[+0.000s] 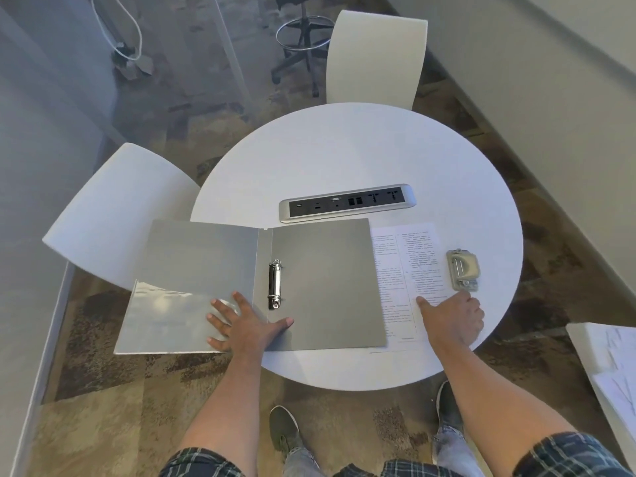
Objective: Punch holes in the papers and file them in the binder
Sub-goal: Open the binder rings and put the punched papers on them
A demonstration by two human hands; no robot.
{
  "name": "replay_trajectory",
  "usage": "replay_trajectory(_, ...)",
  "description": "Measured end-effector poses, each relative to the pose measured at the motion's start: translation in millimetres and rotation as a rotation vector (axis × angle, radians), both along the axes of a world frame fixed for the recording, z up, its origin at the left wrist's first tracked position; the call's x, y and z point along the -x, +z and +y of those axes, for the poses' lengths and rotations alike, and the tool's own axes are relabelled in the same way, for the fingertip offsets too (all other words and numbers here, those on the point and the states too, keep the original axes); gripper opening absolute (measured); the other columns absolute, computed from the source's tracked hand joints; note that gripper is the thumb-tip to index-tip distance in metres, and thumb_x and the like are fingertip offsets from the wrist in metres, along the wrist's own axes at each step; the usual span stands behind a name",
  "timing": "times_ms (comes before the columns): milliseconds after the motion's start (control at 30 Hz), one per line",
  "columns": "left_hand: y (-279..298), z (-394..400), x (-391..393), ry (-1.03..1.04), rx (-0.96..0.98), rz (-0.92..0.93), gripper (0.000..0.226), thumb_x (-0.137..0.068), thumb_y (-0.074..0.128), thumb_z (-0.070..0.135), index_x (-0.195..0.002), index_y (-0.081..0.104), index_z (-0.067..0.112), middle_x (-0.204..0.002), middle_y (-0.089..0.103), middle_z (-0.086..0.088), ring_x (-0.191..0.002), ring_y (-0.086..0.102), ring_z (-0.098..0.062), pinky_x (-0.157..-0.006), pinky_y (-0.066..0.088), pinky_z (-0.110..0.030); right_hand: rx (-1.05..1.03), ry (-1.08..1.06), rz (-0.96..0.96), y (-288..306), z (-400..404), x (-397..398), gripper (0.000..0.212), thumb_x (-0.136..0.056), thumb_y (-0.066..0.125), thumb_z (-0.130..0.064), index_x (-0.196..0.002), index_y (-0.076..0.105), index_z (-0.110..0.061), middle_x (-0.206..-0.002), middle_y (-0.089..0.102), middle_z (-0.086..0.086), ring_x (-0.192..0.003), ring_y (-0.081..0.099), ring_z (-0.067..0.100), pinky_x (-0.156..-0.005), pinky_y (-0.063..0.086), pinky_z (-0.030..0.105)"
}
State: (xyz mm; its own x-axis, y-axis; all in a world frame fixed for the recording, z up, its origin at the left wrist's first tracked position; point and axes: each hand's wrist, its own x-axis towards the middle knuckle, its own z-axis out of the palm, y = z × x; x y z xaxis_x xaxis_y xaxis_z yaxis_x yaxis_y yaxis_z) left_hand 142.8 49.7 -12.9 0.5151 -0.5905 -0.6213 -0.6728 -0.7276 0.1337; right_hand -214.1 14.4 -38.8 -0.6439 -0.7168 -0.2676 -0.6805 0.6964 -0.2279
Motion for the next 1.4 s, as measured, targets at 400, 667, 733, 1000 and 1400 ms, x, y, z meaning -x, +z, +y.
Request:
replay_trajectory(400,3,0,0,0.003,-0.012,0.017,0.156,-0.048,0.066,0.096,-0.159,-0.022,0.031,-0.159,-0.044,-0.012,-0.150,-0.032,-0.041,-0.118,-0.003,-0.070,0.002,0.003,0.048,-10,3,6,0.088,-0.072,0.075,-0.074,-0.122,0.054,-0.004,-0.121,0.060,0.017,-0.111,0.059,0.035,-0.097,0.051,0.047)
replay_trajectory(667,2,0,-1,-0.001,-0.002,0.015,0.156,-0.047,0.066,0.096,-0.158,-0.022,0.030,-0.159,-0.043,-0.012,-0.150,-0.030,-0.042,-0.117,-0.003,-0.070,-0.017,-0.074,-0.148,-16,-6,11,0.067,-0.071,0.082,-0.063,-0.105,0.056,-0.012,-0.103,0.071,0.010,-0.094,0.069,0.035,-0.088,0.056,0.052)
replay_trajectory(733,2,0,0,-0.005,-0.006,0.009,0.156,-0.048,0.067,0.095,-0.159,-0.022,0.030,-0.160,-0.042,-0.012,-0.151,-0.029,-0.042,-0.118,-0.002,-0.070,-0.010,-0.095,-0.293,-15,-6,14,0.058,-0.073,0.082,-0.057,-0.105,0.056,-0.016,-0.102,0.072,0.006,-0.089,0.071,0.033,-0.081,0.061,0.051)
replay_trajectory(1000,4,0,1,-0.004,0.012,-0.003,0.154,-0.050,0.068,0.093,-0.159,-0.021,0.029,-0.161,-0.040,-0.013,-0.151,-0.028,-0.043,-0.117,-0.002,-0.070,0.404,0.015,-0.540,17,0,10,0.017,-0.096,0.067,-0.034,-0.104,0.067,-0.018,-0.099,0.074,-0.002,-0.087,0.072,0.025,-0.074,0.059,0.038)
replay_trajectory(1400,5,2,3,0.023,-0.012,-0.002,0.158,-0.048,0.070,0.093,-0.158,-0.022,0.028,-0.161,-0.040,-0.015,-0.151,-0.026,-0.044,-0.117,0.003,-0.071,0.796,-0.222,-1.099,87,-17,9,0.012,-0.090,0.078,-0.031,-0.096,0.069,-0.024,-0.104,0.079,-0.008,-0.091,0.078,0.025,-0.079,0.062,0.043)
